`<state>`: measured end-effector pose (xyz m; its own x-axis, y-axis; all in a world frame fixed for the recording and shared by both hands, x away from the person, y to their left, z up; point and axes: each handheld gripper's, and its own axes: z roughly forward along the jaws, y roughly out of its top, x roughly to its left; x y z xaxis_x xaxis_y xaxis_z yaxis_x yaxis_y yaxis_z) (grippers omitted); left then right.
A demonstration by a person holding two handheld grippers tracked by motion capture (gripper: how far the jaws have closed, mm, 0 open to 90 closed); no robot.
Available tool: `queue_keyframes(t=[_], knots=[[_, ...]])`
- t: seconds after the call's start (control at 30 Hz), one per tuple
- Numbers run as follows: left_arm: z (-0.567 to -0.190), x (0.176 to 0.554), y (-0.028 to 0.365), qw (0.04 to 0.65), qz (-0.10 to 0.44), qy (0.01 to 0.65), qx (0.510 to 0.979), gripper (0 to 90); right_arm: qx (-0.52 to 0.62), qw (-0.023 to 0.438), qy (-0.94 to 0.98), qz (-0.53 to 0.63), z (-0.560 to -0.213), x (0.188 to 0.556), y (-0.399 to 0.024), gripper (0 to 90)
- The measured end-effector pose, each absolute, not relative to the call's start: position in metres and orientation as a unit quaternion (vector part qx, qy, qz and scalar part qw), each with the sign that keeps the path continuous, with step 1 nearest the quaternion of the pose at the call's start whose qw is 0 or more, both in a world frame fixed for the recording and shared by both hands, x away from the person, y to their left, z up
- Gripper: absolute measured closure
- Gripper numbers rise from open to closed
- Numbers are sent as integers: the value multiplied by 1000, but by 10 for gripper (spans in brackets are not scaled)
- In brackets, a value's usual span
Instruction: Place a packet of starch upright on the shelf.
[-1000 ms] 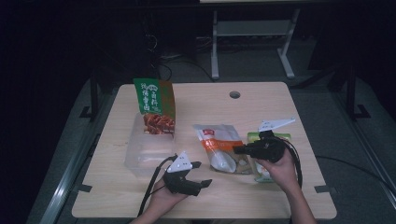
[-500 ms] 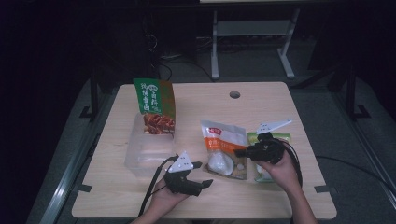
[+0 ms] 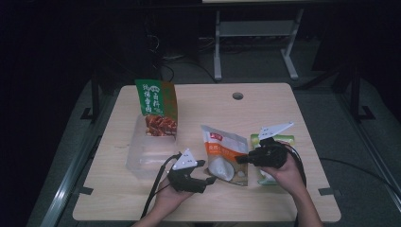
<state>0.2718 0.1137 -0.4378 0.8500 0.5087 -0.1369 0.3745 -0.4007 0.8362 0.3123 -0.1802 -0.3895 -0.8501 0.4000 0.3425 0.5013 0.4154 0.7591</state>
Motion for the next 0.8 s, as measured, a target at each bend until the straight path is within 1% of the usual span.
queue_keyframes(t=[0.13, 0.23, 0.27, 0.43, 0.5, 0.53, 0.6, 0.67, 0.77, 0.8], knots=[[-438, 280, 112, 473, 70, 272, 835, 337, -263, 61, -841, -468, -390, 312, -182, 888], [-439, 287, 110, 477, 53, 284, 830, 377, -261, 61, -843, -467, -390, 313, -183, 887], [-440, 290, 109, 478, 42, 287, 829, 412, -261, 60, -842, -468, -390, 313, -183, 887], [-443, 302, 103, 472, 31, 299, 829, 448, -257, 56, -845, -465, -389, 313, -183, 888], [-444, 305, 100, 478, 23, 303, 824, 492, -256, 56, -846, -464, -389, 313, -182, 889], [-443, 306, 99, 481, 10, 304, 822, 517, -256, 55, -847, -463, -389, 313, -182, 889], [-442, 307, 96, 483, 2, 295, 825, 641, -257, 51, -846, -464, -389, 314, -182, 888], [-442, 307, 94, 484, 13, 290, 826, 692, -260, 48, -845, -464, -390, 315, -183, 888], [-439, 306, 96, 492, 22, 294, 819, 832, -266, 45, -845, -463, -391, 315, -183, 888], [-438, 306, 97, 492, 23, 295, 819, 863, -268, 43, -845, -461, -391, 315, -183, 888]])
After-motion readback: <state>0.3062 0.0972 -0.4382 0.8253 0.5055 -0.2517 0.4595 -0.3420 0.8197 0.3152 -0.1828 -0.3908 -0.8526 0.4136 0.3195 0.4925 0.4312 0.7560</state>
